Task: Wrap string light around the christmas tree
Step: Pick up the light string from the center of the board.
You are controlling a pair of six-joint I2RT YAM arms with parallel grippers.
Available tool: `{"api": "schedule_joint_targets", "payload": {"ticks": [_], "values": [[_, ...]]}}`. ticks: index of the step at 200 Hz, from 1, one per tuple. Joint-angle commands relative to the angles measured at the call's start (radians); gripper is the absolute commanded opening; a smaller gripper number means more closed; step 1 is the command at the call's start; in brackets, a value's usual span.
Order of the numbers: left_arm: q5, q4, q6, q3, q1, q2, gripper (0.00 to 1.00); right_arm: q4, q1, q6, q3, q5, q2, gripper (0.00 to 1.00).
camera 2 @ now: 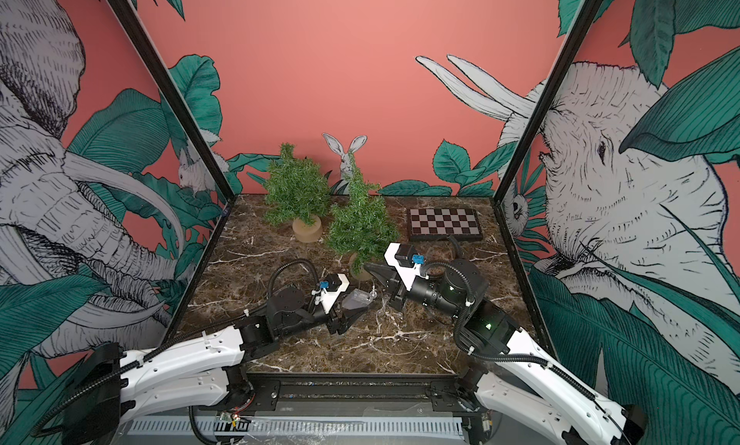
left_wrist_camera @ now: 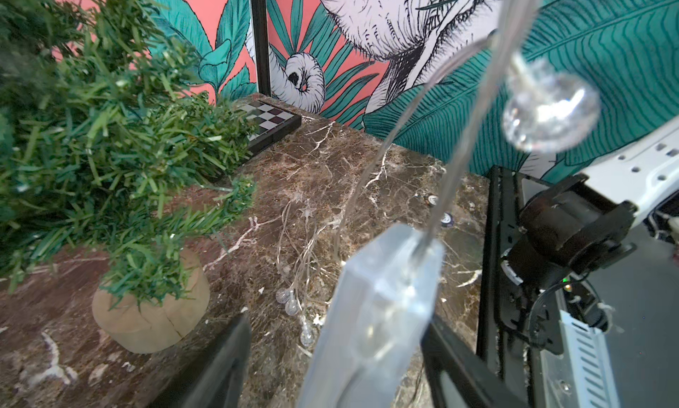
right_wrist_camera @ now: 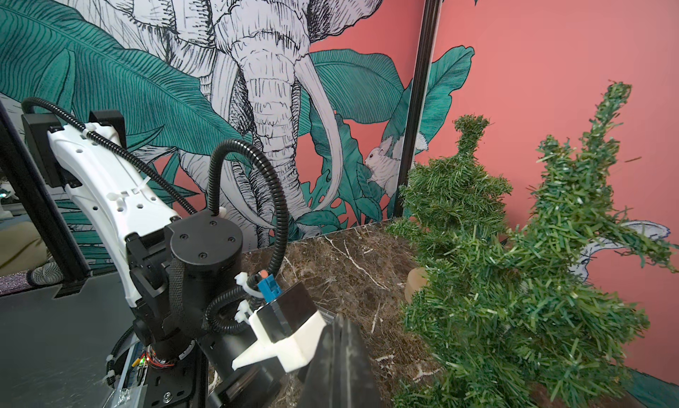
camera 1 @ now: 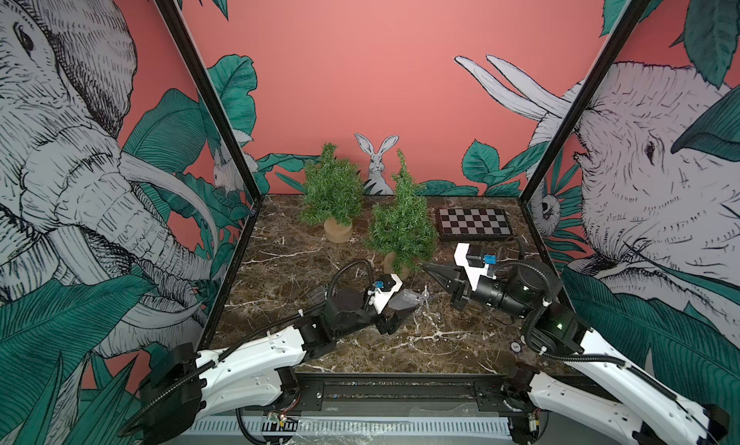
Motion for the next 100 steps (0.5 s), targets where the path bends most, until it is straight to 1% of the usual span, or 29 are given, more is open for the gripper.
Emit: {"api": "schedule_joint_targets", "payload": {"ticks": [1, 10, 33, 48, 61, 92, 100], "values": [[0.036, 0.032, 0.004, 0.03, -0.004, 0.006, 0.66, 0.076, 0.007, 0.005, 0.035, -0.029, 0.002, 0.0], [0.044, 0.02, -0.005, 0.034, -0.005, 0.004, 0.63, 0.081, 0.008, 0.008, 0.032, -0.028, 0.005, 0.0], [0.073, 0.012, -0.012, 0.024, -0.005, -0.001, 0.45, 0.083, 0.008, 0.014, 0.032, -0.019, 0.013, 0.0], [0.079, 0.012, -0.025, 0.013, -0.005, -0.004, 0.42, 0.087, 0.009, 0.014, 0.031, -0.01, 0.013, 0.0], [0.081, 0.012, -0.032, 0.009, -0.005, -0.005, 0.33, 0.089, 0.009, 0.017, 0.034, -0.006, 0.012, 0.0], [0.069, 0.019, -0.042, 0.009, -0.005, -0.005, 0.29, 0.095, 0.011, 0.022, 0.035, -0.011, 0.006, 0.0], [0.069, 0.021, -0.043, 0.01, -0.004, -0.002, 0.25, 0.098, 0.011, 0.022, 0.034, -0.01, 0.004, 0.0]]}}
